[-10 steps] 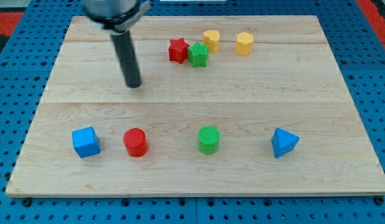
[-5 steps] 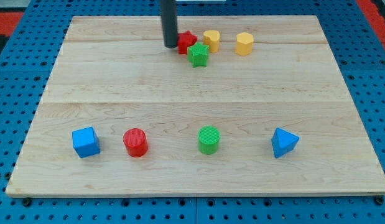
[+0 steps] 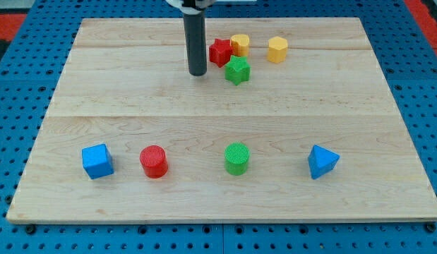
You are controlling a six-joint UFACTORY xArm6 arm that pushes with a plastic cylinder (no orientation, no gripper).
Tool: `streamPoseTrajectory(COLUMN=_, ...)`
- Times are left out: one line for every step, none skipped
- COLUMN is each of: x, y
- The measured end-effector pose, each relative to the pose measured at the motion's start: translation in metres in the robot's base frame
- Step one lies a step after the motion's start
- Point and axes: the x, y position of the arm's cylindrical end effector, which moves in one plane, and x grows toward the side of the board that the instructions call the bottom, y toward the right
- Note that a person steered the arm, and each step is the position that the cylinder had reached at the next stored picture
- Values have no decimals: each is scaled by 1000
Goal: Move the green star right to the blue triangle
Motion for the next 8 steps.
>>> streamPoseTrajectory(x=-2, y=31)
streamPoseTrajectory(x=7, y=75)
streamPoseTrajectory(x=46, y=97)
streamPoseTrajectory(x=51, y=117)
streamPoseTrajectory(x=2, y=107)
streamPoseTrajectory(x=2, y=144)
streamPoseTrajectory(x=69, y=151)
streamPoseTrajectory(x=92, y=151)
